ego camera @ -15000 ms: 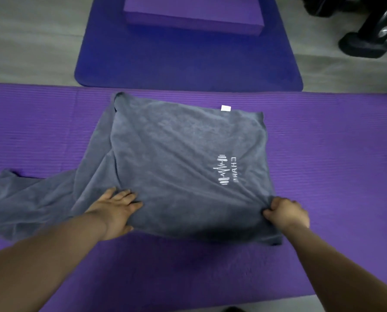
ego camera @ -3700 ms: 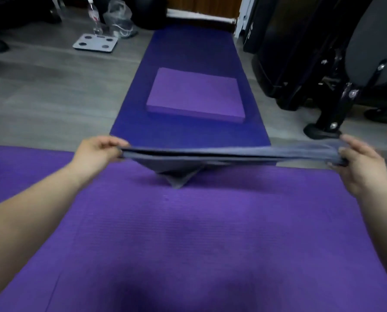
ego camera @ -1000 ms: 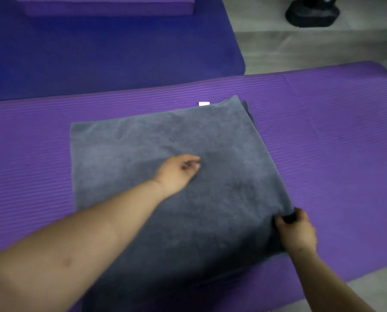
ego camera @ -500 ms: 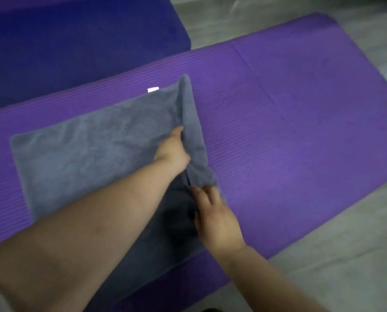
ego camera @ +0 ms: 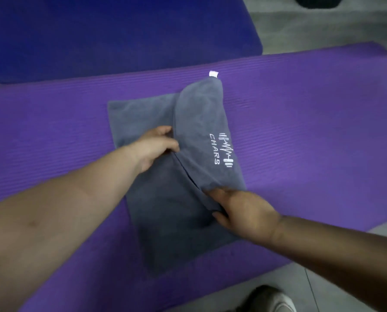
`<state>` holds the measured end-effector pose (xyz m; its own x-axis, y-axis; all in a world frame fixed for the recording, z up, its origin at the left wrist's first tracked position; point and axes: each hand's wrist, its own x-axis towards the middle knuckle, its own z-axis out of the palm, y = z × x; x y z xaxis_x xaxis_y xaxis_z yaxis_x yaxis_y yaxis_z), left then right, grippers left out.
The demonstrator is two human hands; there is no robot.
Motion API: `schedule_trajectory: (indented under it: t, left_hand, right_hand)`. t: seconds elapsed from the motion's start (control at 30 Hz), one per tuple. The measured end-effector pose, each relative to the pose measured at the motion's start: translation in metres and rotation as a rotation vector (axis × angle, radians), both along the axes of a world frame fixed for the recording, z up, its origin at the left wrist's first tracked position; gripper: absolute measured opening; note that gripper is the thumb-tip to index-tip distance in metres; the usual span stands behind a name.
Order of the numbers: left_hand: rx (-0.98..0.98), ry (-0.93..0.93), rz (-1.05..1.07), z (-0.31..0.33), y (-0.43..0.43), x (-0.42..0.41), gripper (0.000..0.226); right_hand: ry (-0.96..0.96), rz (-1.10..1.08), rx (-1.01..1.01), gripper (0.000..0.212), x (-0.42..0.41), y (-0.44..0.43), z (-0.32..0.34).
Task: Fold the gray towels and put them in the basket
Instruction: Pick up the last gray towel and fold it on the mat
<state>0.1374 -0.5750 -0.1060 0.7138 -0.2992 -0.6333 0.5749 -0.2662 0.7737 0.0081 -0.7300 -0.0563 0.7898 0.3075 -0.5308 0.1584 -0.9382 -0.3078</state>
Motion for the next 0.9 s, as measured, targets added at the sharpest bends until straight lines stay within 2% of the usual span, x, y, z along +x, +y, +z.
schedule_trajectory:
  t: [0.17,0.2,0.27,0.3,0.43,0.53,0.67,0.73,0.83,0.9]
  left_hand:
    - [-0.249,0.29,0.192,-0.008,0.057,-0.014,0.023]
    - [-0.268,0.334,0.242,-0.008,0.062,-0.014,0.022]
    - [-0.262,0.373,0.288,-0.017,0.072,-0.019,0.022]
    - [-0.256,0.353,0.294,-0.024,0.072,-0.02,0.021]
    - [-0.103,0.124,0.224,-0.04,0.061,-0.039,0.012]
    - [-0.01,-0.005,0.144,-0.046,0.05,-0.043,0.03]
    - [-0.241,0.113,0.268,-0.04,0.038,-0.015,0.041]
    - [-0.311,0.101,0.3,-0.036,0.031,0.001,0.046]
    - [-0.262,0.048,0.301,-0.028,0.025,0.011,0.048]
    - [-0.191,-0.081,0.298,-0.027,0.026,0.015,0.05]
  right_hand:
    - [0.119,0.167,-0.155,0.044,0.012,0.05,-0.022]
    - [0.124,0.168,-0.189,0.044,0.011,0.059,-0.031]
    - [0.171,0.025,-0.176,0.045,-0.007,0.078,-0.055]
    - [0.14,-0.088,-0.149,0.045,-0.019,0.086,-0.068]
    - [-0.247,-0.433,0.019,0.041,-0.058,0.104,-0.097]
    - [-0.401,-0.521,0.129,0.039,-0.073,0.111,-0.1]
    - [-0.421,-0.531,0.314,0.039,-0.071,0.115,-0.096]
    - [-0.331,-0.489,0.329,0.041,-0.067,0.117,-0.095]
    - [-0.248,-0.441,0.313,0.043,-0.07,0.118,-0.095]
    - [-0.241,-0.444,0.292,0.043,-0.074,0.12,-0.096]
